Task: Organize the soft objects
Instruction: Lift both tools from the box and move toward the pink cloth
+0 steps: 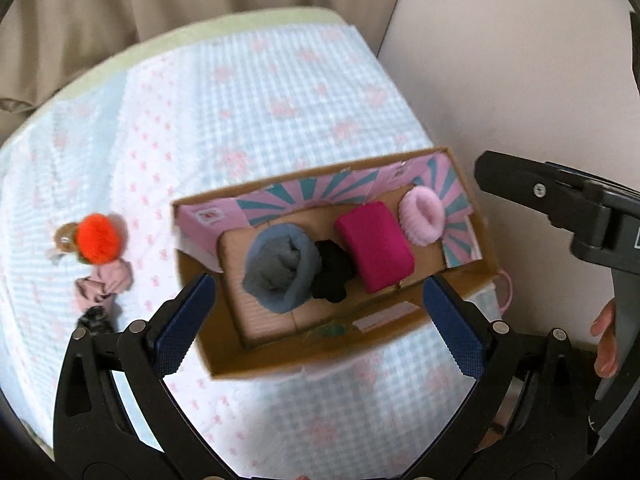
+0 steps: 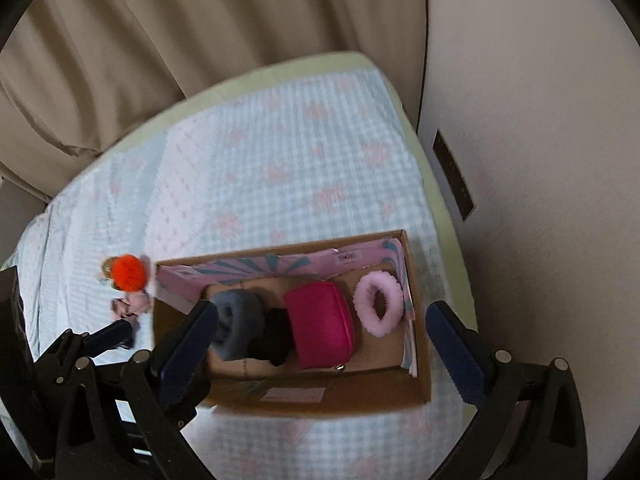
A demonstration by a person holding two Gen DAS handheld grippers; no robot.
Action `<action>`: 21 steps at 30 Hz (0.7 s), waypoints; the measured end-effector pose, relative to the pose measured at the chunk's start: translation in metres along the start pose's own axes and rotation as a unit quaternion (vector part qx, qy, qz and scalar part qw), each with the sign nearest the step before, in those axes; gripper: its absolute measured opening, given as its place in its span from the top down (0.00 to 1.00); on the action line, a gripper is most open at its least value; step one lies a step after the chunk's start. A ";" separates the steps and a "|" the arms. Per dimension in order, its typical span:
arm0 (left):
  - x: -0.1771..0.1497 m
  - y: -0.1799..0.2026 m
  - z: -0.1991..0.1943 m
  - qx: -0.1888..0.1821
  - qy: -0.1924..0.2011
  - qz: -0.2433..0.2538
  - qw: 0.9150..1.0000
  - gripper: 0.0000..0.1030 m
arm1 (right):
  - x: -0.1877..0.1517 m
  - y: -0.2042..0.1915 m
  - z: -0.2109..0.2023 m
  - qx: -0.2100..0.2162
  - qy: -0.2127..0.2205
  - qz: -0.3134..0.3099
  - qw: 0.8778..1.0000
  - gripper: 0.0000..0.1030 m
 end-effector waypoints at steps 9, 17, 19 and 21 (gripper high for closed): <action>-0.015 -0.015 -0.113 -0.006 0.064 0.004 0.998 0.00 | -0.013 -0.026 -0.103 -0.018 0.059 -0.010 0.998 0.00; -0.047 -0.064 -0.215 0.007 0.126 -0.003 0.992 0.00 | -0.040 -0.073 -0.186 -0.004 0.134 -0.023 0.991 0.00; -0.061 -0.087 -0.238 0.007 0.140 -0.014 0.990 0.00 | -0.049 -0.094 -0.202 0.000 0.154 -0.033 0.988 0.00; -0.076 -0.109 -0.260 0.010 0.152 -0.025 0.988 0.00 | -0.057 -0.115 -0.210 0.000 0.165 -0.045 0.985 0.00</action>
Point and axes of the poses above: each gripper's, at about its wrist camera, not at the fingertips, and z roughly the way its jaws point, y to its right, x to its top, the point moved 8 cm from there along z, roughly the way its jaws point, and after that the axes turned 9 degrees about -x, right-handed, at the moved point
